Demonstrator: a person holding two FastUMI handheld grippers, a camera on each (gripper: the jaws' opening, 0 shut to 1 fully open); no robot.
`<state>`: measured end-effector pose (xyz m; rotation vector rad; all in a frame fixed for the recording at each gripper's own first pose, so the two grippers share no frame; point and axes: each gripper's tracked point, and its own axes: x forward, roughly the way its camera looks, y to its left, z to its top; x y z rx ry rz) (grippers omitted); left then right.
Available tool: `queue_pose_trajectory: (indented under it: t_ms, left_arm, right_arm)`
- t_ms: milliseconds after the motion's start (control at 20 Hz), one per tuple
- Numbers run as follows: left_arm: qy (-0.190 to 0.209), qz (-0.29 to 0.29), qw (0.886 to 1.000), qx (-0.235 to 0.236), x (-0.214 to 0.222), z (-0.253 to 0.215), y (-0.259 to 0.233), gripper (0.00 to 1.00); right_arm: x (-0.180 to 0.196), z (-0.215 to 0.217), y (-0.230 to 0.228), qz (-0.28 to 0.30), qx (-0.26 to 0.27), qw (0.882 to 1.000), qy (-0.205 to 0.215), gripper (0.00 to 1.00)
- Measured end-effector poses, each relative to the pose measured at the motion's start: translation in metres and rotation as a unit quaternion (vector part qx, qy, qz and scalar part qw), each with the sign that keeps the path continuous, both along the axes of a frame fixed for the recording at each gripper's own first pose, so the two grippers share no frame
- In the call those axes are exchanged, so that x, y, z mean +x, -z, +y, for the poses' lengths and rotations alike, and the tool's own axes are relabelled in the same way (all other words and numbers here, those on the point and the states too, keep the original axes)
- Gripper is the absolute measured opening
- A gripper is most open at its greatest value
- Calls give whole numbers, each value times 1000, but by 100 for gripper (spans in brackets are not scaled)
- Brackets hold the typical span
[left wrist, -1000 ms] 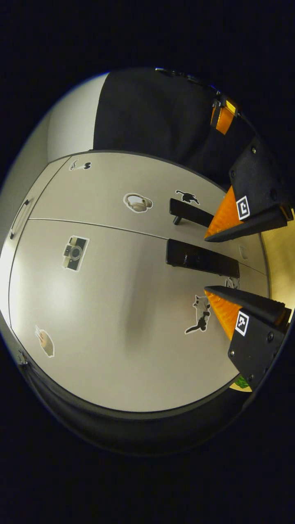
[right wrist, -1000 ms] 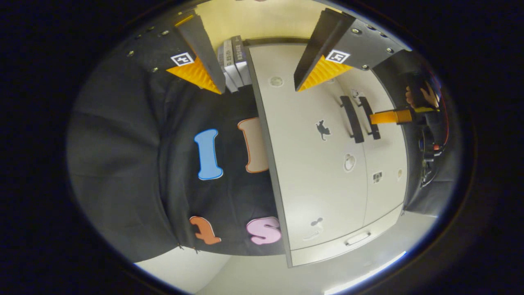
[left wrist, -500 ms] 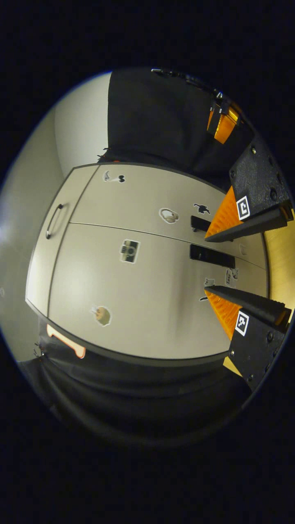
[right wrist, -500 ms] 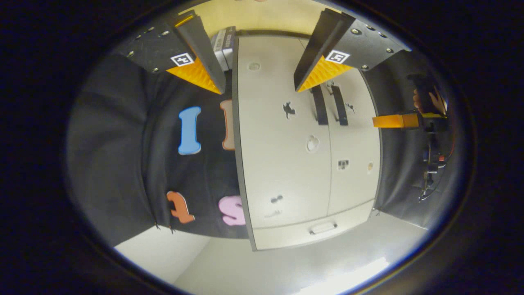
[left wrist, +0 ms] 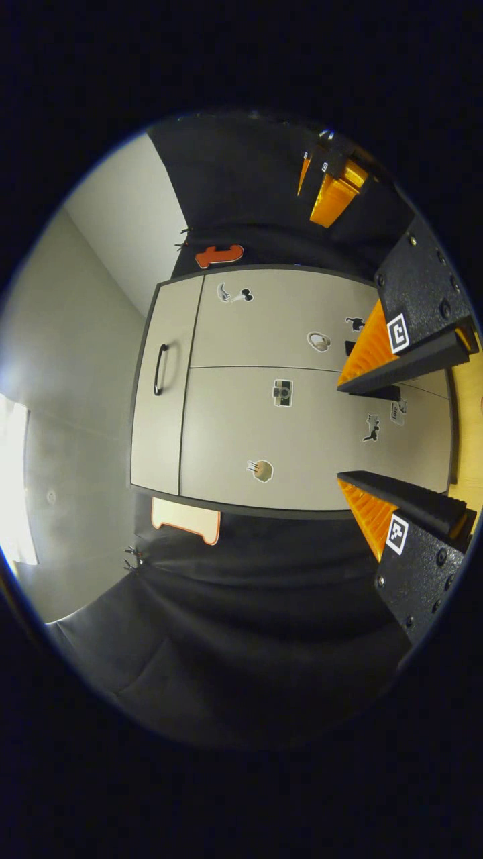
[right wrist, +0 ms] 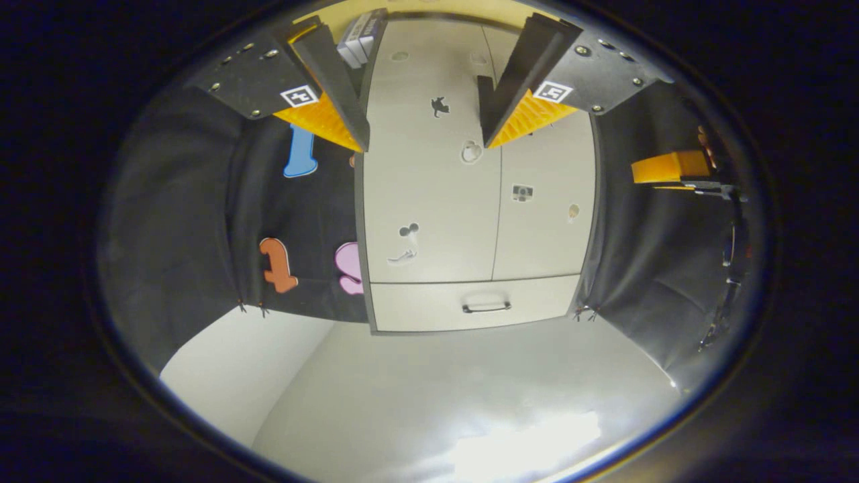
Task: Grab one shoe with the right hand and put it into the shoe cabinet, grab the other shoe with the left hand and put it into the shoe cabinet; then close the right door with the right hand and the left door with the left hand.
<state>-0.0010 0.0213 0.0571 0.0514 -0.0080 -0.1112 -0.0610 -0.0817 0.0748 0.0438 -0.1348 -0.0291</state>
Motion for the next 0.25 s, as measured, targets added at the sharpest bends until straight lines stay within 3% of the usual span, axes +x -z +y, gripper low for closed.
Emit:
queue_pose_trajectory:
  t_ms: [200, 250]
  left_arm:
    - [-7, -5, 1000, -4, -3, 5, -1, 96]
    - [-8, -5, 1000, -7, -4, 6, -1, 96]
  right_arm:
    - [1, 7, 2, -2, 0, 1000, -1, 100]
    - [0, 8, 1, -3, -3, 1000, 2, 100]
